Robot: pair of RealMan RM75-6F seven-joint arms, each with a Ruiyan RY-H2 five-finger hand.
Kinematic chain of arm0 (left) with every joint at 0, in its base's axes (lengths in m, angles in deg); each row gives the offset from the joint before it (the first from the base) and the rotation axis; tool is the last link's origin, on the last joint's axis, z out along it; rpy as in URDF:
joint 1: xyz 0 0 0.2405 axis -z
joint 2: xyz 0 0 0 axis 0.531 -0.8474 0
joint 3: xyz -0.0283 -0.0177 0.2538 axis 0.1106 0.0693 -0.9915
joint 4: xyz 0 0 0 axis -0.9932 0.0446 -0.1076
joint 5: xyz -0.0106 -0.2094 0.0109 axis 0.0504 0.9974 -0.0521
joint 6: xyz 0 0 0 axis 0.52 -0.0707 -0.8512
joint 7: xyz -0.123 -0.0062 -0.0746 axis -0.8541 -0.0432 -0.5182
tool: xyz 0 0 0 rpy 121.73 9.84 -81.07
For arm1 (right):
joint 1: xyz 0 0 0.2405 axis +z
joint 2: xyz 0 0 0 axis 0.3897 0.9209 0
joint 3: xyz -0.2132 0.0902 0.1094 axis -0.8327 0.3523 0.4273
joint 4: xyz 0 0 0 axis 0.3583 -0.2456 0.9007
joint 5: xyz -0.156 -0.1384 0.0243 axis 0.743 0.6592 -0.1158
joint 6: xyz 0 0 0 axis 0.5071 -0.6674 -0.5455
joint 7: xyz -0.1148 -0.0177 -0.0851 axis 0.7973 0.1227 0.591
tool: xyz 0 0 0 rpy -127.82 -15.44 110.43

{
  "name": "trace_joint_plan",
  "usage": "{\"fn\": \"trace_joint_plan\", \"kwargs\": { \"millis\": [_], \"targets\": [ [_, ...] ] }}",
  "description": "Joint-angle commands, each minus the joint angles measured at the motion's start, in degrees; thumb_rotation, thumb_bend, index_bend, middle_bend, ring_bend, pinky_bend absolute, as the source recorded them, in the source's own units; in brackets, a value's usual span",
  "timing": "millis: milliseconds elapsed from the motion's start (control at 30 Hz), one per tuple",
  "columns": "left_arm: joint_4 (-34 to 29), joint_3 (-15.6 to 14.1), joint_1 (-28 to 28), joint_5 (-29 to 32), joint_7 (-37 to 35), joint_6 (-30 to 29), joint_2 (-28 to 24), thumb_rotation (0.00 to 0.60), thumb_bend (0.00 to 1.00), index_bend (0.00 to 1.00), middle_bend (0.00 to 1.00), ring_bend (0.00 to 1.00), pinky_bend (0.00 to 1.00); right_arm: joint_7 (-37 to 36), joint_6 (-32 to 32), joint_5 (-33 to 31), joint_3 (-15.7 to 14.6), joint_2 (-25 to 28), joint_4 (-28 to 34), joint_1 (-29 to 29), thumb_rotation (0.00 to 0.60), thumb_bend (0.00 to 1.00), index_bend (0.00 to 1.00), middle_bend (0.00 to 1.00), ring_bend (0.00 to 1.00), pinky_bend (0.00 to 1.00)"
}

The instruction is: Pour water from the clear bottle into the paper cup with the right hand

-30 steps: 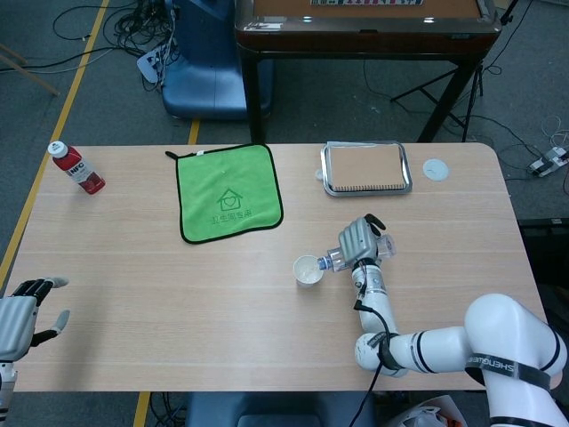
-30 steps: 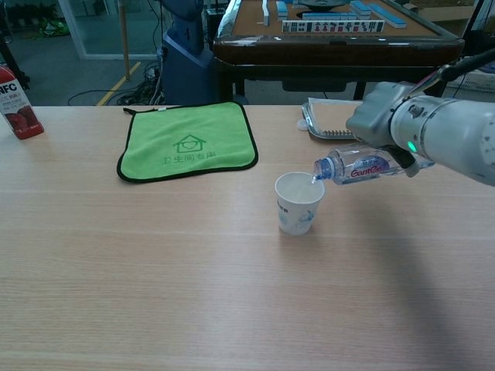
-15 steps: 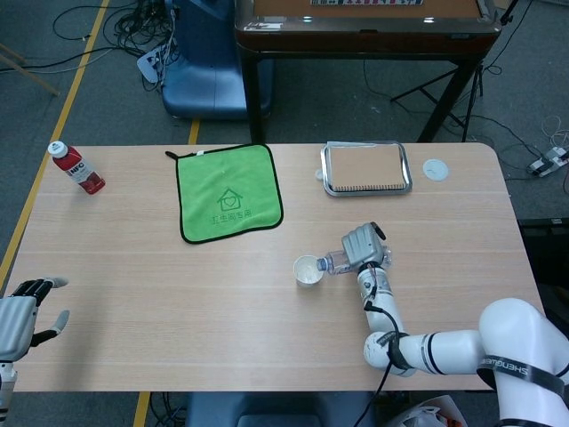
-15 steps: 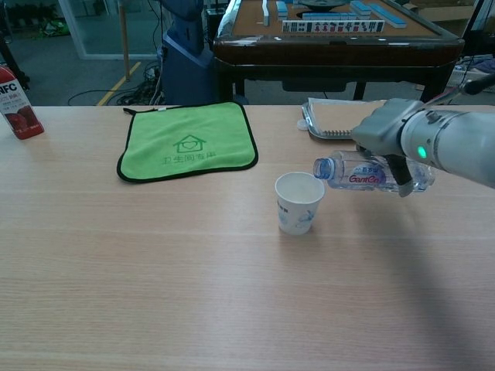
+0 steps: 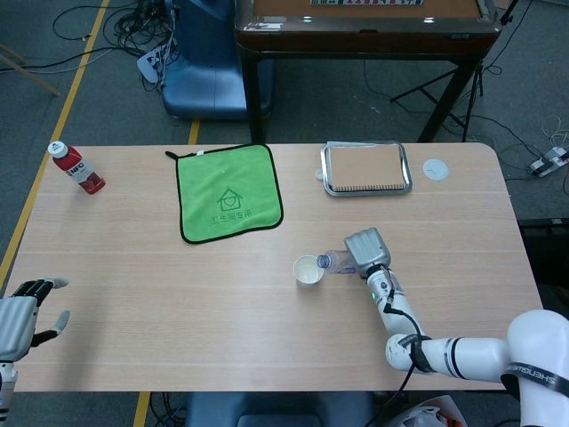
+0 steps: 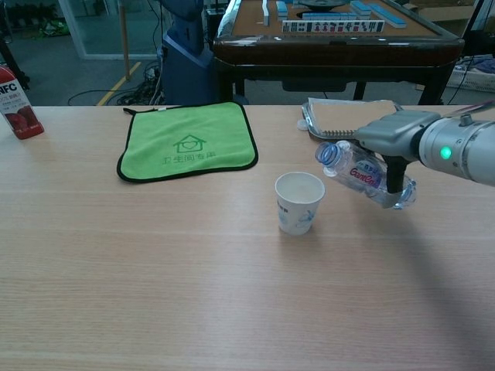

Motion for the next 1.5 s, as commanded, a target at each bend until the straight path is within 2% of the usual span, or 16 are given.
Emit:
{"fn": "trace_joint_plan", "kwargs": {
  "millis": [33,367,667,867,1167,1500],
  "targets": [
    [0.0,0.0,0.0,0.0,0.0,0.0,0.0,0.6,0.28,0.33,0.34,0.31,0.67,-6.4,-0.9,4.3,1.0,1.2,0.9,-2.4,0.6,0.1,0.63,0.58,0.5,0.49],
    [0.0,-0.1,0.0,-0.1,0.3,0.1,0.1,0.6,0.28,0.33,0.34,0.31,0.67,-27.9,-2.1,19.7,1.1,3.4,0.4,-10.9,0.6,0.1,0.63,0.58,0.5,0.5],
    [0.5,-0.2,0.2,-0.5,0.1,0.1,0.5,0.6,0.28,0.33,0.34,0.31,0.67,-45.9,-1.1,34.0,-0.6,2.5,-5.9,-17.9,0.6,0.1,0.63,0.58,0.5,0.5],
    [0.8,-0.2,0.2,-0.4,0.3,0.2,0.6,0.6,0.28,0.33,0.34,0.31,0.67,-56.0,1.4,42.0,-1.7,-0.3,-13.2,-21.4,0.6,0.1,0.63,0.58,0.5,0.5],
    [1.6,-0.2,0.2,-0.8,0.3,-0.3,1.2,0.6,0.28,0.34,0.34,0.31,0.67,-70.1,3.8,48.0,-1.7,-5.7,-24.1,-25.1,0.6,0.1,0.64,0.58,0.5,0.5],
    [2.1,-0.1,0.1,-0.7,1.0,-0.5,1.5,0.6,0.28,0.34,0.34,0.31,0.67,-80.8,3.9,50.9,-1.0,-10.6,-33.6,-27.0,0.6,0.1,0.64,0.58,0.5,0.5]
  ]
}}
